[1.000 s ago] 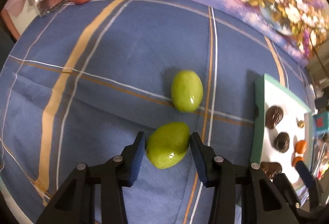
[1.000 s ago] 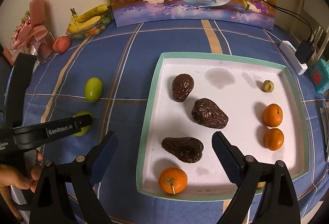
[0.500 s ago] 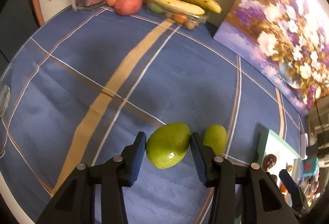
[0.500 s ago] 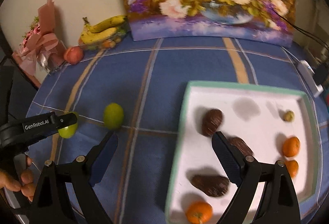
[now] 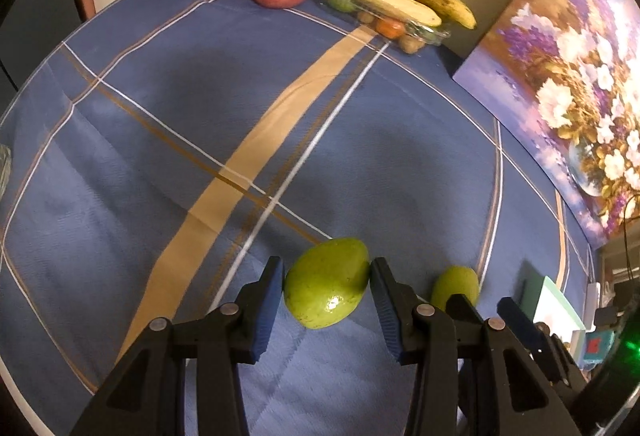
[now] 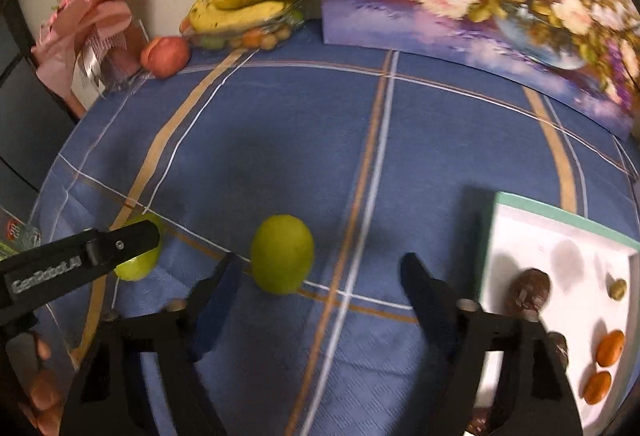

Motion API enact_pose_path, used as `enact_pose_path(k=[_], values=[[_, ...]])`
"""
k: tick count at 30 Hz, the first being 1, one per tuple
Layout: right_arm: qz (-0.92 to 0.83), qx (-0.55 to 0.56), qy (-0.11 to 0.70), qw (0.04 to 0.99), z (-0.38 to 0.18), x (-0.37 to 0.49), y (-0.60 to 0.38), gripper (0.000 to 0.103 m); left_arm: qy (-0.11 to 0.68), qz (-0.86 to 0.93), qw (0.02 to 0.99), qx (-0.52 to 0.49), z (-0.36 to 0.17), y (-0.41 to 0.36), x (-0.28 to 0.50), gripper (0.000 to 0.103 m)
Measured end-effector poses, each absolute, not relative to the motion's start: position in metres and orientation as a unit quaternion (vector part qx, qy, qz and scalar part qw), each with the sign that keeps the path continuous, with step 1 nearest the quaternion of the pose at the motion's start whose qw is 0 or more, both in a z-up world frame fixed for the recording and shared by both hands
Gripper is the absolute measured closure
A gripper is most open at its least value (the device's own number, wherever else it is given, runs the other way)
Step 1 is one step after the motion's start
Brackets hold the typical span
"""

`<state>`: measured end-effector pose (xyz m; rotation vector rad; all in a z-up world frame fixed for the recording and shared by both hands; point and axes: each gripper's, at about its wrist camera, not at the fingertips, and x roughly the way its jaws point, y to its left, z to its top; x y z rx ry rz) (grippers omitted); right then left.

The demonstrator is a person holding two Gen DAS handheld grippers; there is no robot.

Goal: Organize fruits
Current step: 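Grasp a green fruit with the left tool while the right tool grasps the other green fruit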

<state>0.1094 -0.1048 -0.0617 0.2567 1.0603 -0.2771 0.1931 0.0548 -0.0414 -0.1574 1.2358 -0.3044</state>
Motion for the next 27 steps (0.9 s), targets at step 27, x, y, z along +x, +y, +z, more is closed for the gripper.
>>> enact_pose_path(k=[27], values=[[-0.124, 0.135, 0.512, 0.839, -0.066, 0.091, -0.101, 0.061, 0.564, -0.174, 0.804, -0.069, -0.02, 0.036, 0.172, 0.056]])
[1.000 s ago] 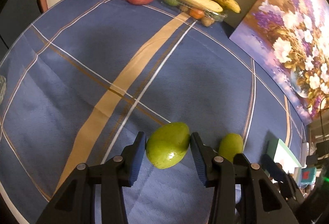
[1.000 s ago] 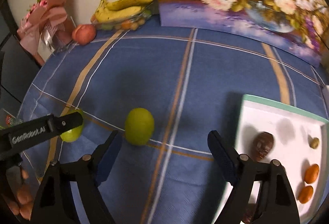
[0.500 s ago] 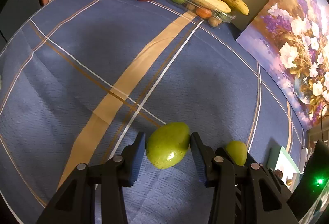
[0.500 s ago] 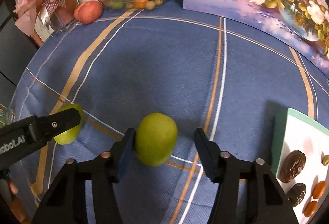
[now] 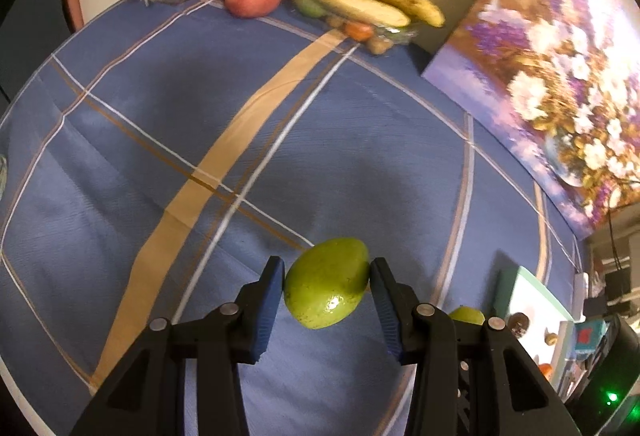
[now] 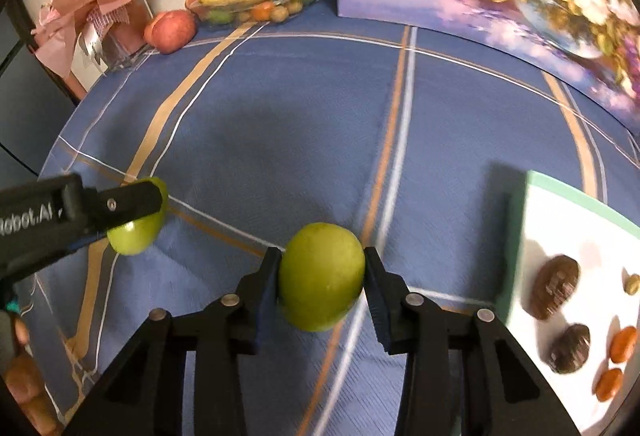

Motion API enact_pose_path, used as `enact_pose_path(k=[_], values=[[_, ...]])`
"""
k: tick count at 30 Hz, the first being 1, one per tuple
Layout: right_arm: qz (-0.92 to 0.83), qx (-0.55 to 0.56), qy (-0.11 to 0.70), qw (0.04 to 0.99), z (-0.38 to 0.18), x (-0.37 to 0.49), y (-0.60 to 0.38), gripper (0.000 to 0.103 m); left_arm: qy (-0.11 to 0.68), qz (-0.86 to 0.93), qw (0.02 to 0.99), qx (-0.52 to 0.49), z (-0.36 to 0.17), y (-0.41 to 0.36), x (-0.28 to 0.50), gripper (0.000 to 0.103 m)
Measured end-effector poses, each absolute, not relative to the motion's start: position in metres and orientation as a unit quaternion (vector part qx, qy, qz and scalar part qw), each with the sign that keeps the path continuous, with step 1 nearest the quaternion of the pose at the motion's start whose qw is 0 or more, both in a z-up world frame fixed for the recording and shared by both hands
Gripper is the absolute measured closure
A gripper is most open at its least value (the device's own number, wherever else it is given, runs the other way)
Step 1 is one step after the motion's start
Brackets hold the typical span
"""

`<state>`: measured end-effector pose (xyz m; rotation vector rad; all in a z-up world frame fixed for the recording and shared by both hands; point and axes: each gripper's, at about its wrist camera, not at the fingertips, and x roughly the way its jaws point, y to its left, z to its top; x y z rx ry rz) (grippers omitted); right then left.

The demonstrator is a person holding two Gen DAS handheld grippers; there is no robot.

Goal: Organize fruits
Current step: 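Grasp a green fruit with the left tool while the right tool grasps the other green fruit, then carry both green fruits over the tray with the left and right tools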

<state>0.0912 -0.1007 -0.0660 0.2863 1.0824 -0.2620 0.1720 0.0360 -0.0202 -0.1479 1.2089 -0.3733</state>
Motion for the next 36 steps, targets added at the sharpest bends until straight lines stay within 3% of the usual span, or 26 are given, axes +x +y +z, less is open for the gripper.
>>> enact_pose_path(k=[16, 36], values=[[-0.175, 0.179, 0.477, 0.842, -0.025, -0.015, -0.15, 0.061, 0.541, -0.248, 0.804, -0.013, 0.009, -0.031, 0.089, 0.056], [-0.258, 0.243, 0.49, 0.797, -0.044, -0.088, -0.242, 0.061, 0.547, -0.326, 0.763, 0.109, -0.026, -0.144, 0.023, 0.056]])
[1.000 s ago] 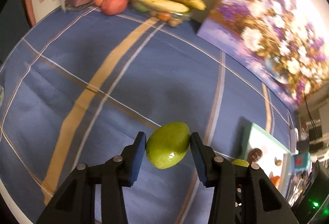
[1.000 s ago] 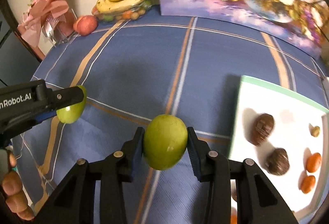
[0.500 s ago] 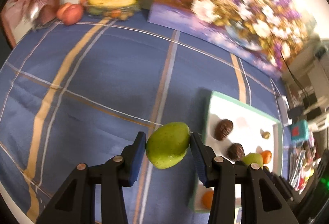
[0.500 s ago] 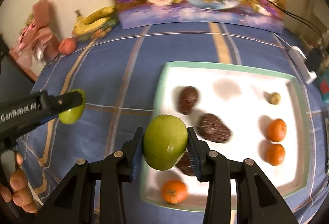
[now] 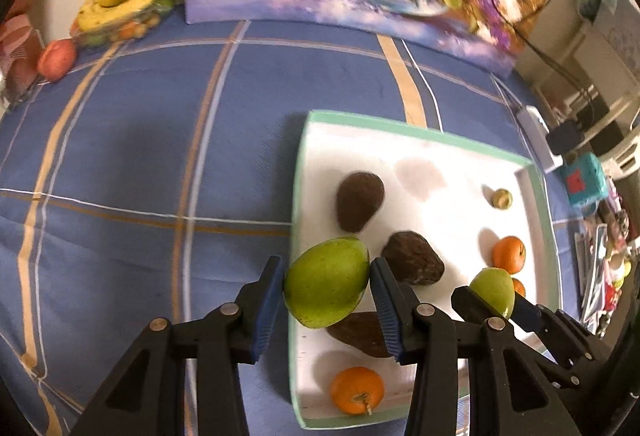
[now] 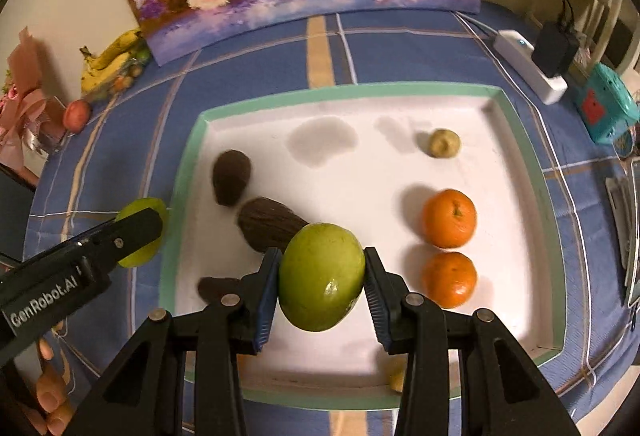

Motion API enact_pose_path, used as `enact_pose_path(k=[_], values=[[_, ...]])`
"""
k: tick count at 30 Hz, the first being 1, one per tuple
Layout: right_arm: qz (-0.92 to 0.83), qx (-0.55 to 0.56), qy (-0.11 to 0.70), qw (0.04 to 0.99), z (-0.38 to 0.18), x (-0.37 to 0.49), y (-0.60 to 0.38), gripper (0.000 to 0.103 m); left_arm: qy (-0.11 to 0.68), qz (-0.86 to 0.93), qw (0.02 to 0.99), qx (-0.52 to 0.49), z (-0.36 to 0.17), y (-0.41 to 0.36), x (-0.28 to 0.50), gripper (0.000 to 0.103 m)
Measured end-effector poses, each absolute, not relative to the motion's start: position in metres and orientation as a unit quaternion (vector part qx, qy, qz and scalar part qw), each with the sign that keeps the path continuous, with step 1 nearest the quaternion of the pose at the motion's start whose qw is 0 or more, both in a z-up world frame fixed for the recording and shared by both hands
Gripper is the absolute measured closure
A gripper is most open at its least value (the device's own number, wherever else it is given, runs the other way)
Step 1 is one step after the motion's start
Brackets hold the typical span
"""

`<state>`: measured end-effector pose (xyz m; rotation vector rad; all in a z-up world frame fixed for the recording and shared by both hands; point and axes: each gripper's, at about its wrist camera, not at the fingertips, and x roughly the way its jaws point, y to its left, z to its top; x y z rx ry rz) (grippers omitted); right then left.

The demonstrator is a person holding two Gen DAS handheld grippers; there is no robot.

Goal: Organize fruits
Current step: 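Carry both green fruits over the tray with the left and right tools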

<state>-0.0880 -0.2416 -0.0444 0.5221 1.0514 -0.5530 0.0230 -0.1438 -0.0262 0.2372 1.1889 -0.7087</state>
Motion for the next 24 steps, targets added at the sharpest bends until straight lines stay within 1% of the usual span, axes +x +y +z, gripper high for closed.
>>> enact_pose_path(k=[2, 10, 24], values=[[-0.26, 0.249, 0.495, 0.79, -0.05, -0.091, -0.246, 0.061, 0.554, -0.323, 0.759, 0.112, -0.033, -0.147, 0.022, 0.056], [-0.261, 0.272, 0.512, 0.772, -0.067, -0.099, -0.254, 0.061, 0.54, -0.313, 0.769, 0.136, -0.035, -0.154, 0.02, 0.056], [-0.265, 0.271, 0.515, 0.769, -0.07, -0.101, -0.255, 0.061, 0.534, -0.311, 0.773, 0.145, -0.038, -0.157, 0.019, 0.055]])
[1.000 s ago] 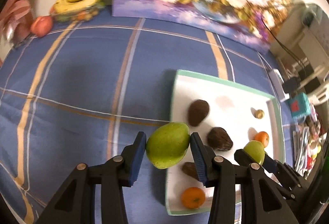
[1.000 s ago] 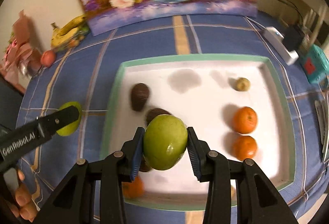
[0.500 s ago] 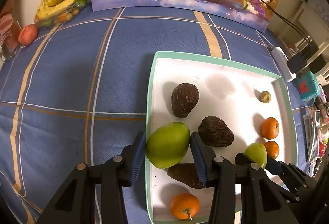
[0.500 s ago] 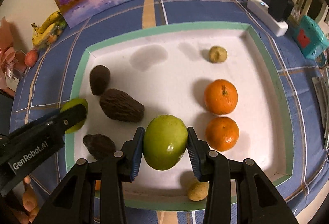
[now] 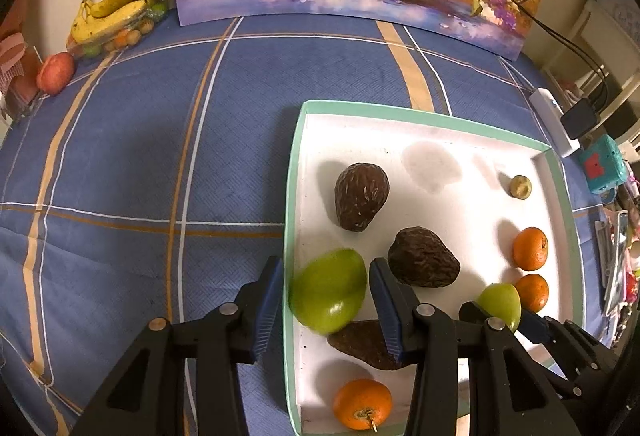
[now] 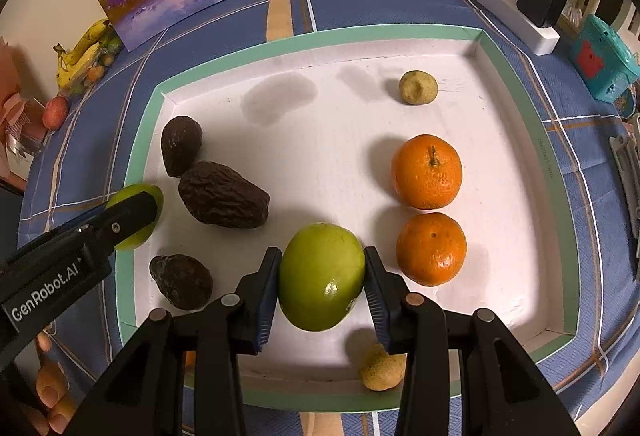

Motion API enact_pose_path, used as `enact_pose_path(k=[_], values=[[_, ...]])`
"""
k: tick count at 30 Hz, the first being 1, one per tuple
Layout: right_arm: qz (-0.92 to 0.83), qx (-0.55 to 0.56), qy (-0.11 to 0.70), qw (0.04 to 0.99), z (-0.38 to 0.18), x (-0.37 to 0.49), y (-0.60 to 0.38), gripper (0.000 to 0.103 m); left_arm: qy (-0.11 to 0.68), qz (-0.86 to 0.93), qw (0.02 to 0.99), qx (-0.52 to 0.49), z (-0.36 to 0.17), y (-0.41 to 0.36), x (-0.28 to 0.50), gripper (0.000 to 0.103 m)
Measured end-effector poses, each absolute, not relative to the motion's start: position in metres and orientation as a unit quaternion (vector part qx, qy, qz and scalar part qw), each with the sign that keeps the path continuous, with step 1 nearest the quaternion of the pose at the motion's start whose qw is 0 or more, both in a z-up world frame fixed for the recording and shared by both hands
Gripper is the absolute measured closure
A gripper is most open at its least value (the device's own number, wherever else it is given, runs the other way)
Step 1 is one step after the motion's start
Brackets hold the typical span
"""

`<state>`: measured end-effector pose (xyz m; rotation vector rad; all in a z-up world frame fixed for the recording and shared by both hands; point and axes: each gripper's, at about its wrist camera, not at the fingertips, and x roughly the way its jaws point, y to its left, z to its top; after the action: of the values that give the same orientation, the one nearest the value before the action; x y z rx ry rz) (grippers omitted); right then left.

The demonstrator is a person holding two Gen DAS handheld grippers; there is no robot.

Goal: Organize fruits
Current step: 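Carry both green fruits over the tray with the left and right tools, then open the left tool to drop its green fruit while the right tool releases the other in the tray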

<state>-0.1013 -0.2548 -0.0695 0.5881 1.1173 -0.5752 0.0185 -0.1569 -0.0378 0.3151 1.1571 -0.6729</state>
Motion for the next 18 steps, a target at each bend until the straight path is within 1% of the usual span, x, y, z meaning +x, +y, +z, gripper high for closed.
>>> enact_pose_path(k=[11, 13, 16, 17, 18], values=[[-0.269, 0.273, 0.513, 0.768, -0.07, -0.1, -0.253, 0.061, 0.541, -0.311, 0.77, 0.131, -0.033, -0.15, 0.022, 0.054], [-0.27, 0.275, 0.512, 0.768, -0.069, -0.1, -0.253, 0.06, 0.54, -0.307, 0.773, 0.129, -0.029, -0.146, 0.023, 0.043], [-0.271, 0.274, 0.508, 0.771, -0.066, -0.101, -0.251, 0.057, 0.543, -0.293, 0.778, 0.118, -0.025, -0.134, 0.026, 0.039], [-0.272, 0.273, 0.506, 0.772, -0.064, -0.102, -0.25, 0.052, 0.544, -0.286, 0.78, 0.114, -0.025, -0.129, 0.028, 0.036], [-0.272, 0.272, 0.504, 0.773, -0.062, -0.103, -0.248, 0.047, 0.545, -0.275, 0.784, 0.112, -0.025, -0.124, 0.029, 0.029]])
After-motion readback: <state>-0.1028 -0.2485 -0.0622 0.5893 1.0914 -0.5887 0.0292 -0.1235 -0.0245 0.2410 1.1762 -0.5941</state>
